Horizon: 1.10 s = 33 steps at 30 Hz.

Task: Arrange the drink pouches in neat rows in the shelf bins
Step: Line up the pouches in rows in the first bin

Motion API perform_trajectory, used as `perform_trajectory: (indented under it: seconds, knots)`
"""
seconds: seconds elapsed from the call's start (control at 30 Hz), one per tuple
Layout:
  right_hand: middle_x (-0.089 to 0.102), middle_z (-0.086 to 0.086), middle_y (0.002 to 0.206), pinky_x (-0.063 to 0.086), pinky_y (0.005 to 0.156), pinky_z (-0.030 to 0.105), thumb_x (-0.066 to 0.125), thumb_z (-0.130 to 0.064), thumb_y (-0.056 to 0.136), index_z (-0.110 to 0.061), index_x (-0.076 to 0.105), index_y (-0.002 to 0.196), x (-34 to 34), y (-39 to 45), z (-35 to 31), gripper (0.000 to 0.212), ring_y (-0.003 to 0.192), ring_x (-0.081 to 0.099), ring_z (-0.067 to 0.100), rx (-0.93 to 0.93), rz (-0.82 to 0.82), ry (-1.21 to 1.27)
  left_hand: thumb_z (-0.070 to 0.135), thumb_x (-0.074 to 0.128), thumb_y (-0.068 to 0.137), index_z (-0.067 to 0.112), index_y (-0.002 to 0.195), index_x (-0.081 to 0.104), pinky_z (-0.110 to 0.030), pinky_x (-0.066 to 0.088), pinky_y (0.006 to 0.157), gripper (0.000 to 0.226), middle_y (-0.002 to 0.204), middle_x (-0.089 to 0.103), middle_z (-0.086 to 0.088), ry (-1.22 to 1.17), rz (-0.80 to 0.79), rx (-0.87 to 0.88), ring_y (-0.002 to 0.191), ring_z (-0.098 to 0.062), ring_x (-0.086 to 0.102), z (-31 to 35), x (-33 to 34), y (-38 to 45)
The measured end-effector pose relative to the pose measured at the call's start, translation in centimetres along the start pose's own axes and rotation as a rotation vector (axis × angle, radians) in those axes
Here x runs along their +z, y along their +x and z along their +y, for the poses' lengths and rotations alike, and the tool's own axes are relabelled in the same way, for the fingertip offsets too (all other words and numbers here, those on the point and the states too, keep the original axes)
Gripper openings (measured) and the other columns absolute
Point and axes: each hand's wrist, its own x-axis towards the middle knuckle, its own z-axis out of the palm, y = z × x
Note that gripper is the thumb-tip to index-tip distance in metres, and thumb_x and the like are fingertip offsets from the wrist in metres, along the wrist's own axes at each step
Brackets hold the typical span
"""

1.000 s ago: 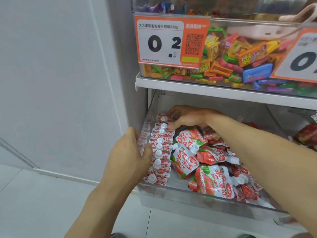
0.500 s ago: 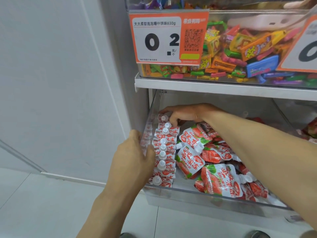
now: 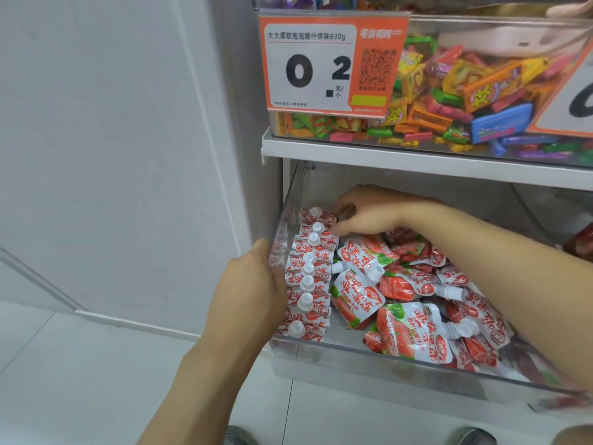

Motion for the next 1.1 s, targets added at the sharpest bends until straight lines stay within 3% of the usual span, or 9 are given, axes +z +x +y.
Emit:
perform_trajectory:
  seconds: [0.17,0.27,0.33,0.5,0.63,0.73,0.83,0.93,1.1]
  knots:
    - [0.060,0.001,0.135,0.052,0.094,0.035,0.083,-0.046,0.074,-0.018,0.046,0.144,0.7,-3.5,-0.1,0.084,0.108,0.063,0.022,-0.005,-0.088,-0.172,0.026,0.052,0.094,0.020,0.101,0.052,-0.016,0.031,0.046,0.009,0.073,0.061,0.001,-0.004,-0.033,-0.018,0.062,-0.018,0.055,0.3,-0.2,-0.1]
    - [0.061,-0.001,0.126,0.058,0.068,0.032,0.086,-0.036,0.073,-0.021,0.046,0.142,0.3,-4.9,-0.1,0.081,0.066,0.071,0.014,0.004,-0.030,-0.066,0.027,0.053,0.094,0.021,0.103,0.052,-0.014,0.032,0.047,0.011,0.077,0.062,0.001,-0.003,-0.039,-0.025,0.065,-0.017,0.055,0.5,-0.4,-0.2]
    - [0.064,-0.003,0.114,0.060,0.065,0.037,0.086,-0.036,0.074,-0.023,0.055,0.131,-0.2,-6.0,0.0,0.065,0.053,0.069,0.012,-0.004,0.017,-0.085,0.027,0.054,0.093,0.020,0.104,0.053,-0.015,0.032,0.047,0.013,0.080,0.065,0.000,0.002,-0.041,-0.030,0.065,-0.017,0.056,0.7,-0.3,-0.2]
    - [0.063,-0.005,0.095,0.049,0.071,0.036,0.077,-0.041,0.081,-0.031,0.060,0.101,-1.6,-9.1,0.3,0.028,0.085,0.060,0.019,0.021,0.150,-0.257,0.026,0.055,0.092,0.019,0.097,0.047,-0.026,0.034,0.053,0.012,0.078,0.062,-0.001,0.036,-0.039,-0.035,0.065,-0.020,0.053,1.0,-0.2,-0.1]
    - [0.062,0.000,0.086,0.036,0.066,0.030,0.063,-0.053,0.090,-0.022,0.059,0.099,-0.7,-8.6,1.1,0.033,0.082,0.058,0.024,0.071,0.511,-0.057,0.028,0.054,0.093,0.018,0.097,0.049,-0.029,0.039,0.055,0.012,0.079,0.062,-0.002,0.056,-0.026,-0.031,0.067,-0.023,0.057,1.0,0.0,-0.3]
    - [0.072,-0.003,0.106,0.041,0.073,0.024,0.068,-0.061,0.083,-0.025,0.070,0.110,0.5,-4.5,1.0,0.045,0.097,0.065,0.021,0.134,0.713,0.160,0.030,0.054,0.093,0.015,0.100,0.053,-0.035,0.051,0.064,0.017,0.088,0.069,-0.006,0.060,-0.014,-0.037,0.076,-0.027,0.064,0.8,0.2,-0.2]
    - [0.067,-0.003,0.117,0.048,0.085,0.026,0.071,-0.055,0.082,-0.025,0.064,0.118,1.4,-0.3,0.5,0.048,0.105,0.063,0.021,0.158,0.568,0.162,0.028,0.056,0.091,0.016,0.103,0.055,-0.036,0.052,0.067,0.017,0.089,0.070,-0.004,0.041,-0.023,-0.040,0.077,-0.026,0.065,0.8,0.0,-0.1]
    - [0.063,0.002,0.126,0.049,0.092,0.029,0.070,-0.022,0.088,-0.029,0.063,0.114,2.7,1.9,0.6,0.029,0.110,0.061,0.026,0.201,0.382,0.104,0.027,0.055,0.092,0.019,0.108,0.055,-0.035,0.053,0.066,0.018,0.091,0.070,-0.002,0.042,-0.048,-0.045,0.075,-0.023,0.065,0.7,-0.3,0.0]
    - [0.072,0.001,0.108,0.046,0.085,0.022,0.064,-0.005,0.091,-0.018,0.073,0.095,3.1,2.5,1.3,0.017,0.102,0.066,0.019,0.175,0.561,0.259,0.019,0.051,0.095,0.019,0.106,0.055,-0.025,0.040,0.053,0.012,0.094,0.069,-0.004,0.036,-0.058,-0.056,0.075,-0.024,0.062,0.8,-0.4,-0.1]
